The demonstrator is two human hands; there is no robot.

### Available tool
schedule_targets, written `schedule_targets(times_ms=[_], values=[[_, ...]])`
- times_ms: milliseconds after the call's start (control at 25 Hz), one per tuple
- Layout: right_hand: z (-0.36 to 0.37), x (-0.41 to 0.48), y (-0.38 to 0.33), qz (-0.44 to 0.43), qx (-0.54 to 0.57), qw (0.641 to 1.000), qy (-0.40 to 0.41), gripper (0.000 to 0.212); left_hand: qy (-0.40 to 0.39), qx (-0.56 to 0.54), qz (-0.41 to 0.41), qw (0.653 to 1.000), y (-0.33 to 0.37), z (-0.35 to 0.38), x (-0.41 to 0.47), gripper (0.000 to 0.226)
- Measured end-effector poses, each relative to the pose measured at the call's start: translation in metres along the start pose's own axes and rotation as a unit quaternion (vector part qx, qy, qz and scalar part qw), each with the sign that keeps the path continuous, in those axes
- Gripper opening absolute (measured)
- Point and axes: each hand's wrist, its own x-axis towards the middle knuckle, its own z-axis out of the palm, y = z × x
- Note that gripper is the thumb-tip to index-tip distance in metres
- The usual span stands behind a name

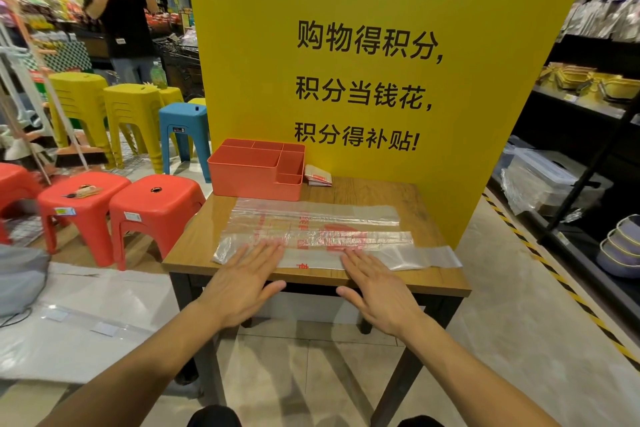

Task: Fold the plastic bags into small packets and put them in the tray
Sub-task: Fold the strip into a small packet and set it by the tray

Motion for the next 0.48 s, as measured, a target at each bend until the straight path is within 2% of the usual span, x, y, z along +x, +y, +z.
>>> schedule_targets(times_ms=[200, 360, 480], values=[[-0.008, -0.029, 0.046, 0.065, -0.016, 0.998, -0.007, 0.081, 0.038, 0.009, -0.056, 0.998, -0.035, 0.011, -0.02, 0.076], [-0.007, -0.045, 0.079, 0.131, -0.016, 0.991, -0.011, 0.09, 0.071, 0.07, -0.041, 0.994, -0.052, 0.01, -0.021, 0.071], [-0.009, -0.048, 0.087, 0.142, -0.035, 0.989, -0.004, 0.089, 0.12, 0.107, -0.004, 0.987, -0.054, 0.008, -0.02, 0.058]])
